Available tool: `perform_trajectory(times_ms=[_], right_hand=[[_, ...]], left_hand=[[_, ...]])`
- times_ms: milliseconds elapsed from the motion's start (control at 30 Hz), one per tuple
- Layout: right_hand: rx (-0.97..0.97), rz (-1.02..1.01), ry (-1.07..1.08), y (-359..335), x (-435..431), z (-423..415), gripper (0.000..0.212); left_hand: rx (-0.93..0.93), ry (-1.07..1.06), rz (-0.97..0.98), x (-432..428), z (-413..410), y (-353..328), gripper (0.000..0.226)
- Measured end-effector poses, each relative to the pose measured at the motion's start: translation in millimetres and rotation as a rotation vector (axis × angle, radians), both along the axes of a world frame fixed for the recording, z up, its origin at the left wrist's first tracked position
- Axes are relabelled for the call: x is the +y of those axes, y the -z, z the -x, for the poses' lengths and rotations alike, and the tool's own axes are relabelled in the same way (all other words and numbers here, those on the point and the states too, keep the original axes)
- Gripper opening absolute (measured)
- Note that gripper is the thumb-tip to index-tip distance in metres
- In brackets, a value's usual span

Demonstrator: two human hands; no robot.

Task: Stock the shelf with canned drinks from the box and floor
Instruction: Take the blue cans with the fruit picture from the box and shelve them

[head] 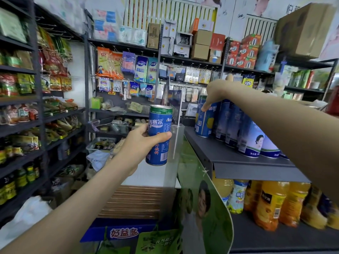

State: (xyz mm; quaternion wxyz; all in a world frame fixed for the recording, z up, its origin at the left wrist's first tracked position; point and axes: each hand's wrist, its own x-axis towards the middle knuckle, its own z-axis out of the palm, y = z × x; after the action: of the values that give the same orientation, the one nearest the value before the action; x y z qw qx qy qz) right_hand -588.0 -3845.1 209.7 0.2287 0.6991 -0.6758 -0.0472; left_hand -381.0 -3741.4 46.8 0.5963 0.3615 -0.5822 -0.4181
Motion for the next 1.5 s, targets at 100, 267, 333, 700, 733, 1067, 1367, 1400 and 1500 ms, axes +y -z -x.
perform_trajectory(times_ms=[100, 267, 333, 700, 733, 1067, 1367, 1400, 1500], right_hand=[[-0.016, 0.011, 0.001, 1, 4, 0, 0.06], [0.045, 0.074, 0.014, 3, 6, 2, 0.06], [0.07, 0.095, 0.014, 4, 6, 6, 0.073], [-0.533, -0.417, -0.479, -17, 97, -9, 0.056], [-0.506, -0.441, -0.466, -19, 100, -6, 0.058], [-0.443, -0.369, -0.383, -16, 82, 25, 0.055], [-0.201, -0.233, -0.31, -13, 70, 37, 0.068], [-0.148, -0.19, -0.3, -12, 68, 37, 0.07], [-0.001, -0.106, -0.302, -9, 64, 36, 0.069]], left_hand=[[0.002, -0.006, -0.002, -1, 4, 0, 0.023], [0.006, 0.002, 0.004, -1, 11, -1, 0.022], [0.001, 0.003, 0.004, -1, 14, -3, 0.023], [-0.069, -0.033, 0.067, -4, 65, -30, 0.032], [-0.073, -0.032, 0.08, -6, 70, -33, 0.035], [-0.231, 0.111, 0.124, -42, 111, -33, 0.038], [-0.505, -0.093, 0.172, -60, 129, -27, 0.052], [-0.526, -0.126, 0.183, -61, 131, -27, 0.053], [-0.577, -0.236, 0.195, -64, 137, -26, 0.059]])
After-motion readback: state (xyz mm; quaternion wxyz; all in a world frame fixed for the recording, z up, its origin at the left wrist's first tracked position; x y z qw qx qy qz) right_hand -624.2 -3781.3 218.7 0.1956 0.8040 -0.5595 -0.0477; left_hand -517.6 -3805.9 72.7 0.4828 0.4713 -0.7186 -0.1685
